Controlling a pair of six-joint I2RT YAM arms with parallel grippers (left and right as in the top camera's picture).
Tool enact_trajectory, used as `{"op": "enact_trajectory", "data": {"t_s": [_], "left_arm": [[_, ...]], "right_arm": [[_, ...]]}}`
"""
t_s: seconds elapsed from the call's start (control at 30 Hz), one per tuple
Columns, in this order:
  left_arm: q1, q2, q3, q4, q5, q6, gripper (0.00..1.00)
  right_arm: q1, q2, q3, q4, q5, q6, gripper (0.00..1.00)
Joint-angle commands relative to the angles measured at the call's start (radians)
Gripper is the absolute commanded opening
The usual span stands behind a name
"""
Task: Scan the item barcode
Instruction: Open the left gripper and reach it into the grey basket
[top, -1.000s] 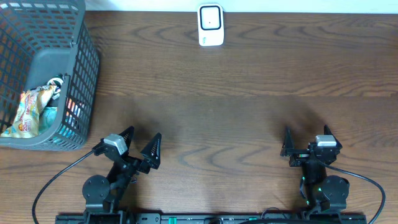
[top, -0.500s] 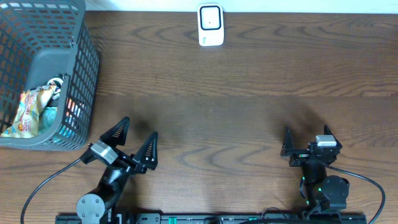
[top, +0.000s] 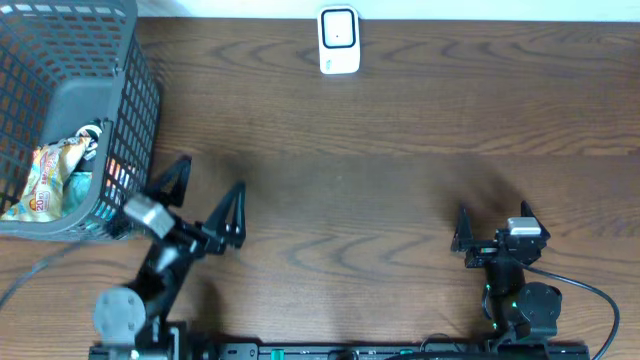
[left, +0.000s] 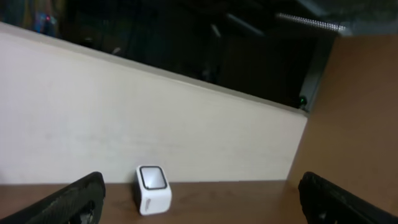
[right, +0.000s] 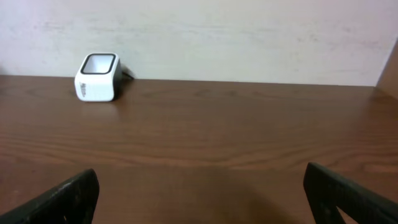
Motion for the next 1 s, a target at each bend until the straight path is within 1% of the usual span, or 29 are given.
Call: {"op": "enact_trajectory", "data": {"t_s": [0.0, 0.07, 0.1, 0.2, 0.27, 0.33, 0.4, 0.5, 0.57, 0.63, 0.7, 0.83, 0.97], "left_arm": [[0.004, 0.165, 0.185, 0.0, -0.001, 0.106, 0.97], [0.004, 0.238, 0.281, -0.048, -0.001, 0.138, 0.98], [0.004, 0.283, 0.348, -0.103, -0.001, 0.167, 0.98], [0.004, 0.41, 0.567, -0.327, -0.003, 0.274, 0.98], [0.011, 0.5, 0.737, -0.508, -0.031, 0.352, 0.97], [0.026, 0.587, 0.907, -0.679, -0.122, 0.403, 0.97], [0.053, 0.682, 1.084, -0.839, -0.247, 0.473, 0.98], [0.114, 0.808, 1.3, -1.024, -0.44, 0.564, 0.97], [0.174, 0.88, 1.402, -1.117, -0.581, 0.576, 0.98], [0.246, 0.935, 1.452, -1.173, -0.709, 0.575, 0.98], [0.329, 0.975, 1.455, -1.203, -0.805, 0.575, 0.98], [0.431, 1.033, 1.443, -1.253, -0.816, 0.559, 0.98], [0.443, 1.049, 1.424, -1.252, -0.812, 0.548, 0.97]], "right_arm": [[0.003, -0.005, -0.003, -0.002, 0.0, -0.012, 0.99], [0.003, -0.005, -0.003, -0.002, 0.0, -0.012, 0.99], [0.003, -0.005, -0.003, -0.002, 0.0, -0.012, 0.99], [0.003, -0.005, -0.003, -0.002, 0.0, -0.012, 0.99], [0.003, -0.005, -0.003, -0.002, 0.0, -0.012, 0.99], [0.003, -0.005, -0.003, -0.003, 0.0, -0.012, 0.99], [0.003, -0.005, -0.003, -0.002, 0.0, -0.012, 0.99], [0.003, -0.005, -0.003, -0.002, 0.0, -0.012, 0.99], [0.003, -0.005, -0.003, -0.002, 0.0, -0.012, 0.99], [0.003, -0.005, -0.003, -0.002, 0.0, -0.012, 0.99], [0.003, -0.005, -0.003, -0.003, 0.0, -0.012, 0.99], [0.003, -0.005, -0.003, -0.002, 0.0, -0.012, 0.99], [0.003, -0.005, -0.003, -0.002, 0.0, -0.012, 0.99]]}}
